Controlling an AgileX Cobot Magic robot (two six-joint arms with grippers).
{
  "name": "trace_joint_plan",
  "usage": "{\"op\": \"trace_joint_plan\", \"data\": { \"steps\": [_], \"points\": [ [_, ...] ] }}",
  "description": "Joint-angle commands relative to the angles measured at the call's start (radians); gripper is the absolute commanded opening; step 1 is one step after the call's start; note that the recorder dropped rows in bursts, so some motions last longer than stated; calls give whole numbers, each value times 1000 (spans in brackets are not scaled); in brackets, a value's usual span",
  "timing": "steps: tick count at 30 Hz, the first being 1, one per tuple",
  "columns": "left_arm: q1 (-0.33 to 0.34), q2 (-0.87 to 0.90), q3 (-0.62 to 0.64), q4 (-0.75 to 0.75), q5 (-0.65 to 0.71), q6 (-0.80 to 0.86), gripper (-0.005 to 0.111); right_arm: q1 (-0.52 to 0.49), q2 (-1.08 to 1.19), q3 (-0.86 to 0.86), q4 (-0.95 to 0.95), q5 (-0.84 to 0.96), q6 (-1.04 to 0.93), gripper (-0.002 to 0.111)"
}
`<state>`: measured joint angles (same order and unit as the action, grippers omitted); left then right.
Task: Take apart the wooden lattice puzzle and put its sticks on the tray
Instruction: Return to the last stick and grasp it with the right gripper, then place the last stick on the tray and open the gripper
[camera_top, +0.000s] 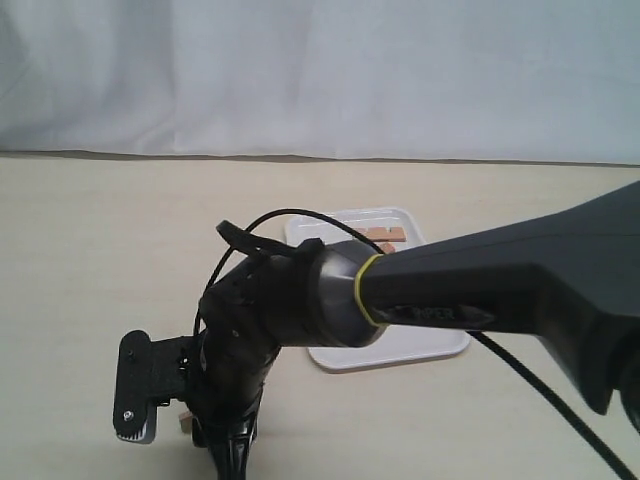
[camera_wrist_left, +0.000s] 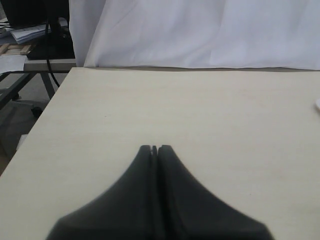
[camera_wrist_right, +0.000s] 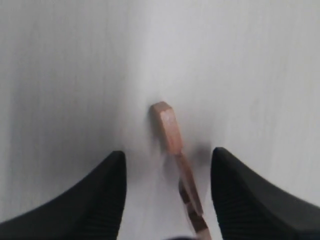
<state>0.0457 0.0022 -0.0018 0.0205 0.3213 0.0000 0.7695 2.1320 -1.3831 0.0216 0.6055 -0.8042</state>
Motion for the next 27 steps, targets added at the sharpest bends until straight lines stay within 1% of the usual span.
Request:
{"op": "trace_joint_plan", "data": {
  "steps": [1, 5, 11, 15, 18, 19, 22, 27],
  "points": [
    [-1, -2, 2, -3, -13, 0, 0, 1, 8, -1, -15, -36, -10, 30],
    [-1, -2, 2, -3, -13, 0, 0, 0, 8, -1, -15, -71, -10, 4],
    [-1, -2, 2, -3, -13, 0, 0, 1, -21, -1, -15, -53, -10, 5],
    [-1, -2, 2, -3, -13, 0, 0, -1, -120, -1, -15, -42, 11, 5],
    [-1, -2, 2, -3, -13, 0, 0, -21, -208, -1, -15, -44, 40, 5],
    [-1, -2, 2, -3, -13, 0, 0, -34, -232, -1, -15, -44, 48, 5],
    [-1, -2, 2, -3, -13, 0, 0, -111, -318, -1, -62, -44, 152, 5],
    [-1, -2, 2, -3, -13, 0, 0, -237, -340, 1, -174, -44, 382, 5]
  ]
}}
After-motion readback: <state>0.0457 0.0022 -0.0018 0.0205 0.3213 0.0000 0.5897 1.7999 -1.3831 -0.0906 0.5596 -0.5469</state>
